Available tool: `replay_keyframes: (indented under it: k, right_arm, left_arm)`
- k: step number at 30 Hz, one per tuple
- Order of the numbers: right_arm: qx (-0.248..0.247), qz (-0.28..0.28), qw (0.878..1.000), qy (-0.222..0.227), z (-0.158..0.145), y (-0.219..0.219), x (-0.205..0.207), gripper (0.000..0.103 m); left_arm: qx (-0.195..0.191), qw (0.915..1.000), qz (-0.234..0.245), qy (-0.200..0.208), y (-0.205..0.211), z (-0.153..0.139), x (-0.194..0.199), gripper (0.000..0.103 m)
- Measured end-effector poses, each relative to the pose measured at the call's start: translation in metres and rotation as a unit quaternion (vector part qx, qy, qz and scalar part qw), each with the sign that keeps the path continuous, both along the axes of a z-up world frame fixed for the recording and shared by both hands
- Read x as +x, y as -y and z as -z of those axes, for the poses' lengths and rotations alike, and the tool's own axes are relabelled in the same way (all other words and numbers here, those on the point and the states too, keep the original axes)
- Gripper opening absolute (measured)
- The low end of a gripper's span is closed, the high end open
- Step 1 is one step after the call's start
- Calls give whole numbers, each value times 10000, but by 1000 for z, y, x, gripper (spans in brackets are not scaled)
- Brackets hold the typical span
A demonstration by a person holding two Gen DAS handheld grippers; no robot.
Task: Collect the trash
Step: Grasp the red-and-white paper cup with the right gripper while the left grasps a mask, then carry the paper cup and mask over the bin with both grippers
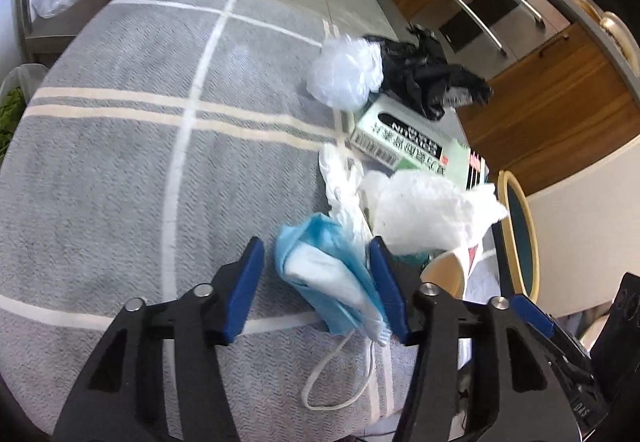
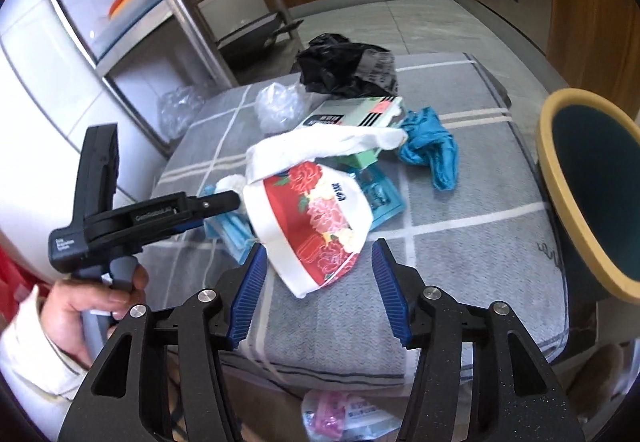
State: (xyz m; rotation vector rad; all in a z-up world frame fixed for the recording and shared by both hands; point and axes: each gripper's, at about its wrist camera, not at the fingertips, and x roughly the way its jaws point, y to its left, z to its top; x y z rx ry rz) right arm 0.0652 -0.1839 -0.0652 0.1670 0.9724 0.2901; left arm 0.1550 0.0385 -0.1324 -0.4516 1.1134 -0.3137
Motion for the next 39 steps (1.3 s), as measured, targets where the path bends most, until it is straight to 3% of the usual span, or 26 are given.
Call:
replay_keyframes:
  k: [2, 6, 17, 19, 21, 25, 27, 39]
  right_arm:
    - [-63, -21, 10000, -12, 4, -4, 1, 57]
    - [-262, -98, 9996, -7, 8, -16, 5, 57]
    - [-1194, -357, 9922, 88, 31, -54, 7, 60]
    - [-1171, -307, 9926, 28, 35, -51, 7, 37]
    - [-1088, -250, 9937, -39, 38, -45, 6, 20]
    - [-941, -130, 9955, 5, 34, -27, 0, 8]
    - [-886, -32, 9961, 32, 30, -17, -3, 4]
    - [-447, 420, 9980, 172, 7, 26, -16, 3]
  left_arm:
    - [-53, 10000, 61, -25, 1, 1, 0, 37]
    - [-29, 9999, 139, 62, 2, -2, -3, 27]
    - [-106, 9989, -77, 454, -17, -23, -15, 27]
    - [-103, 9988, -153, 464, -20, -24, -16, 27]
    - [-108, 9987, -196, 457, -22, -24, -16, 29]
    - [-32, 9989, -232, 410, -23, -22, -16, 33]
    - [-5, 9990, -219, 402, -22, -22, -15, 34]
    - [399, 9991, -55, 163, -9, -22, -21, 39]
